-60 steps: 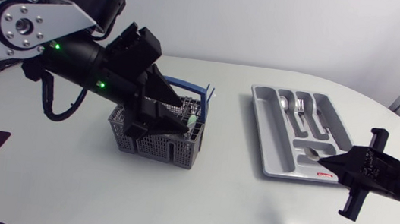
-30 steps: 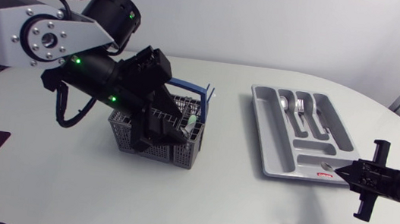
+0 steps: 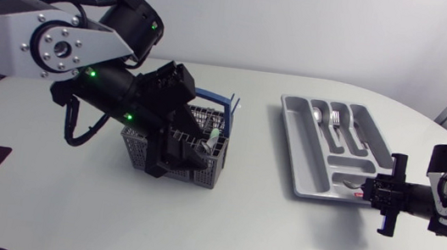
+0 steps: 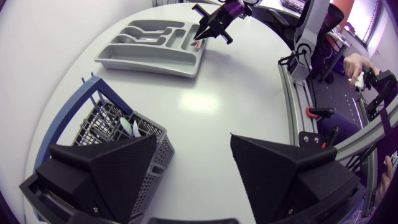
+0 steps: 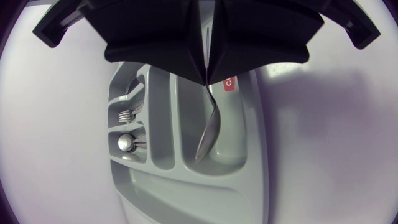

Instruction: Unload the cutlery basket into the drawer organizer.

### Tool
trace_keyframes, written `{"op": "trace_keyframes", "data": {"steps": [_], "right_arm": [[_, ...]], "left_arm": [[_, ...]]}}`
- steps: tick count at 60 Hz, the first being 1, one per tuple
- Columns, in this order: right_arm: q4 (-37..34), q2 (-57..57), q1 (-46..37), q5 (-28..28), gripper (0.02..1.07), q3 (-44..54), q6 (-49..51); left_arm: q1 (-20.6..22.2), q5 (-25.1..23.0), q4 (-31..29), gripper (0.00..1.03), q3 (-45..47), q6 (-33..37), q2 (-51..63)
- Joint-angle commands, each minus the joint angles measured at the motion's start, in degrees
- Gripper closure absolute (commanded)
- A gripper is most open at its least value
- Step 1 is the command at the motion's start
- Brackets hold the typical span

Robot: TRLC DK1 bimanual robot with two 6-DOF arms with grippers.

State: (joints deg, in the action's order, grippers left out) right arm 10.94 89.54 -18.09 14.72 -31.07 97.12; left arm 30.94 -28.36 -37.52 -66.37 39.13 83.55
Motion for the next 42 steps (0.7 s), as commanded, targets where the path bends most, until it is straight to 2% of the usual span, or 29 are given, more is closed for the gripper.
{"op": "trace_keyframes", "data": {"steps": [1, 8, 20, 31, 39, 42], "right_arm": [[0.75, 0.20, 0.24, -0.66, 0.60, -0.57, 1.58], [-0.66, -2.35, 0.24, -1.19, 0.32, -1.10, 0.53], [-9.36, -10.35, 0.16, 0.22, 0.09, -3.56, -2.64], [-22.37, -18.26, -1.07, 6.72, 0.07, -6.90, -7.91], [-27.20, -22.30, -1.07, 9.80, 0.07, -5.14, -9.23], [-27.99, -23.18, -0.90, 10.33, 0.07, -4.26, -9.93]], "left_arm": [[0.35, 0.23, -0.80, 0.20, 0.45, 2.09, 0.65], [0.53, 0.41, -0.80, 0.20, 0.36, 2.61, 0.83], [2.02, 2.52, -0.98, 0.20, 1.07, 5.07, 0.65], [4.04, 4.63, -1.77, 0.20, 2.21, 10.00, -1.02], [6.68, 10.61, -0.89, 0.20, 4.23, 18.35, -1.46], [7.29, 12.36, 1.39, 0.21, 5.72, 21.69, -1.99]]}}
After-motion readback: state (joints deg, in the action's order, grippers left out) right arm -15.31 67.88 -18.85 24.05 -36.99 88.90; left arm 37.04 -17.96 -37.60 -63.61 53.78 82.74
